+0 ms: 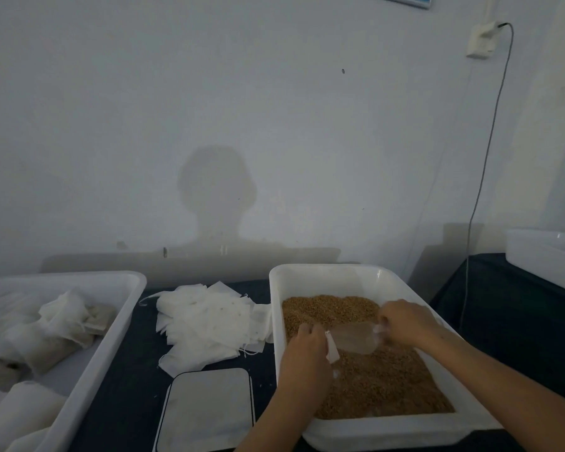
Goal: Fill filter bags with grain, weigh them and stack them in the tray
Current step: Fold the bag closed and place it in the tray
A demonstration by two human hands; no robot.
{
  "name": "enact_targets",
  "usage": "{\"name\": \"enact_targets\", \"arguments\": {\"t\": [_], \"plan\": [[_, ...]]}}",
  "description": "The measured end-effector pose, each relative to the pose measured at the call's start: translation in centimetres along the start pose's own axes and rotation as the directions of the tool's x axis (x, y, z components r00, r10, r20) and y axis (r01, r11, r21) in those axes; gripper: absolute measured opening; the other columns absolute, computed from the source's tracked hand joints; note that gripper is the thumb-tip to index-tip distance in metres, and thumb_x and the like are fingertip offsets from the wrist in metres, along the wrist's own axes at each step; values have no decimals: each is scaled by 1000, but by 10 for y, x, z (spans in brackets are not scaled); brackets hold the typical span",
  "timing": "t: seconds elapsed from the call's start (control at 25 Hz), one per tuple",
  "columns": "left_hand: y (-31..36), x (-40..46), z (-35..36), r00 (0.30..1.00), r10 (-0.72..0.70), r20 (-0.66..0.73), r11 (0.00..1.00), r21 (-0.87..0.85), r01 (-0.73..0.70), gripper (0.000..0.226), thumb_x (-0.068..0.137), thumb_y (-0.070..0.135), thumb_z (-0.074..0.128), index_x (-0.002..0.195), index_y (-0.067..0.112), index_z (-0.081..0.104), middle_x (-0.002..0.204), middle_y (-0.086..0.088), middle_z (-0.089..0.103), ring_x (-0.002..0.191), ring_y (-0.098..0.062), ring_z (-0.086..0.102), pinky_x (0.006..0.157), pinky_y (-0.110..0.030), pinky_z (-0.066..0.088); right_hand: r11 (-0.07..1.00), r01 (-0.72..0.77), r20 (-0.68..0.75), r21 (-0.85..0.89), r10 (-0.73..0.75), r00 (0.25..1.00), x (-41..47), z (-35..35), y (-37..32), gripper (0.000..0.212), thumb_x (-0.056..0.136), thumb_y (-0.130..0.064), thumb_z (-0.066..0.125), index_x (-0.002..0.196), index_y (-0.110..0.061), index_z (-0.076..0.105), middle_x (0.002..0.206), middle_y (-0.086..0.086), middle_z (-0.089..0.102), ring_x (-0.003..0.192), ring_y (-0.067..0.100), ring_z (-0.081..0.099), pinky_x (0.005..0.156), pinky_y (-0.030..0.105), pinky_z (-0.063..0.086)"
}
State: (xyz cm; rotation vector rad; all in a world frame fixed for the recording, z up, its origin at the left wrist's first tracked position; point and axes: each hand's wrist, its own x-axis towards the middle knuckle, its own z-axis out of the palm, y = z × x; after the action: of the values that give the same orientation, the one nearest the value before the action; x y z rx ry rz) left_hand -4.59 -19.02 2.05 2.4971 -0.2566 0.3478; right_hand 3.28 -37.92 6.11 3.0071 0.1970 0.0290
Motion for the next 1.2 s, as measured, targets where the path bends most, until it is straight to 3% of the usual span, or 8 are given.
{"name": "enact_targets", "arguments": {"t": [0.2, 0.32, 0.52, 0.68, 0.76, 0.84, 1.08, 1.2], "plan": [[-1, 0, 4, 1000, 5, 3, 1000, 17, -5, 18, 85, 5, 57, 99, 15, 52, 118, -3, 51, 102, -18, 51, 81, -22, 39, 996, 36, -1, 83, -36, 999, 26, 8, -46, 14, 81, -28, 68, 73, -19, 60, 76, -3, 57, 76, 17, 61, 74, 29, 51], [-3, 1, 5, 1000, 10, 6, 1000, 14, -10, 22, 86, 6, 57, 107, 9, 54, 119, -4, 52, 104, -19, 51, 81, -22, 38, 981, 41, -19, 191, -38, 999, 38, 29, -62, 34, 86, -28, 59, 57, -19, 44, 60, -5, 45, 53, 11, 42, 52, 25, 35], [-5, 4, 5, 999, 8, -31, 1000, 5, -8, 19, 88, 0, 48, 104, 8, 55, 112, -7, 58, 89, -15, 48, 76, -22, 39, 889, -1, -20, 457, 12, 1000, 38, 53, -44, 40, 86, -35, 61, 59, -22, 35, 61, -5, 36, 53, 10, 31, 54, 25, 26], [-8, 9, 2, 998, -18, -53, 999, -28, 17, 16, 91, 0, 44, 97, 12, 53, 104, -7, 62, 83, -14, 50, 72, -22, 42, 837, -7, -105, 547, 77, 992, 26, 33, -13, 23, 84, -36, 68, 77, -18, 56, 76, -4, 56, 68, 11, 51, 64, 25, 39], [-10, 15, 0, 999, -19, -30, 1000, -23, 18, 16, 92, 2, 44, 97, 10, 57, 103, -7, 64, 89, -18, 58, 79, -26, 48, 811, 4, -103, 586, 70, 992, 9, 9, 11, 21, 83, -33, 70, 80, -15, 59, 78, -3, 62, 67, 10, 58, 58, 20, 42], [-13, 22, -1, 1000, -1, 3, 1000, -14, 1, 19, 93, 4, 44, 99, 8, 62, 104, -7, 65, 93, -19, 60, 81, -26, 49, 777, 21, -52, 630, 16, 999, -14, -16, 34, 18, 83, -30, 72, 84, -13, 63, 80, -2, 68, 63, 9, 64, 54, 19, 45], [-10, 34, 3, 993, 37, 115, 998, -49, -32, 18, 95, 10, 40, 88, 10, 57, 93, -7, 63, 77, -15, 52, 68, -24, 42, 785, 132, 55, 606, -206, 977, -69, -54, 64, 14, 82, -26, 73, 85, -13, 70, 84, -1, 72, 72, 14, 69, 64, 19, 53], [-9, 35, 4, 976, 97, 197, 994, -58, -87, 7, 89, 10, 46, 93, 10, 52, 84, -2, 55, 79, -18, 53, 67, -27, 41, 802, 176, 45, 571, -244, 969, -76, -56, 61, 13, 80, -24, 75, 85, -14, 69, 88, 0, 71, 77, 19, 69, 71, 28, 57]]}}
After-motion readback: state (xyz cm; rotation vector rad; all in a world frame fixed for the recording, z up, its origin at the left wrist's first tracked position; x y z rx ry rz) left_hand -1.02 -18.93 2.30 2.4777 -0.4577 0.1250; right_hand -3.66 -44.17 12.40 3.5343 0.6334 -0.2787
